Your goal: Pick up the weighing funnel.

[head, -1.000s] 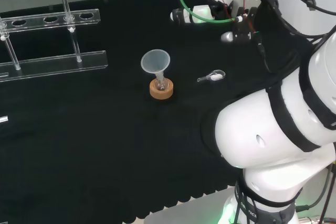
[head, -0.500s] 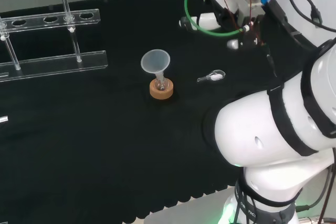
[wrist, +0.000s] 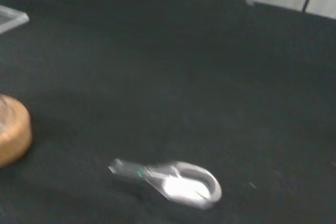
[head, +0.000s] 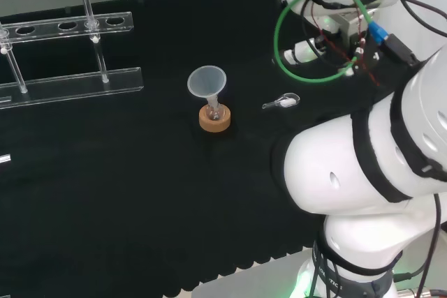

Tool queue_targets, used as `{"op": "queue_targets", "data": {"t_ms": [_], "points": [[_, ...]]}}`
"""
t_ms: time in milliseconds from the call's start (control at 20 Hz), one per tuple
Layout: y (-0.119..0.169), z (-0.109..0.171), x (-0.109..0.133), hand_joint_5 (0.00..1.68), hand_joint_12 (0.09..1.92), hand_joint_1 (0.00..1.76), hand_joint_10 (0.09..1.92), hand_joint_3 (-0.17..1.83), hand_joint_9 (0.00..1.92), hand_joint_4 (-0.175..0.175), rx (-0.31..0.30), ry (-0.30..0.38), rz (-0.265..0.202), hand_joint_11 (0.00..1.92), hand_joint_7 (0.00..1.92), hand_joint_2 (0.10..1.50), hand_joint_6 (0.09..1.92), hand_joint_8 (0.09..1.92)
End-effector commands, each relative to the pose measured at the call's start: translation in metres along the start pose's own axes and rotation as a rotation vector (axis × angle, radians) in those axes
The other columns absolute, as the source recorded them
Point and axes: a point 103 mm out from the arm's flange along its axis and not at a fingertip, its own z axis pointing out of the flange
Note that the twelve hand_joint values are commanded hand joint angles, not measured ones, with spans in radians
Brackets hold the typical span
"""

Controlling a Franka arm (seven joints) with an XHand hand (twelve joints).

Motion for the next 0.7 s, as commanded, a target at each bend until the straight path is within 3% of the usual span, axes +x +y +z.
{"op": "queue_targets", "data": {"t_ms": [50,150,300,450,550,700], "points": [[-0.039,0.048,-0.088,0.58,1.4,0.45,0.87,0.0,0.4,-0.063,0.111,-0.025,0.054,0.52,0.29,0.7,0.13,0.86],[-0.044,0.062,-0.109,0.62,1.4,0.45,0.88,0.0,0.41,-0.062,0.118,-0.021,0.021,0.51,0.3,0.7,0.15,0.86],[-0.032,0.085,-0.105,0.66,1.4,0.45,0.87,0.0,0.44,-0.065,0.132,-0.015,-0.036,0.52,0.34,0.7,0.2,0.86],[-0.026,0.101,-0.108,0.64,1.37,0.45,0.82,0.0,0.51,-0.072,0.137,0.006,-0.07,0.55,0.43,0.7,0.41,0.83],[-0.024,0.107,-0.109,0.6,1.37,0.45,0.81,0.0,0.54,-0.076,0.143,0.016,-0.08,0.56,0.45,0.7,0.55,0.83],[-0.011,0.11,-0.114,0.59,1.37,0.45,0.81,0.0,0.55,-0.079,0.215,-0.058,-0.062,0.56,0.48,0.7,0.6,0.84]]}}
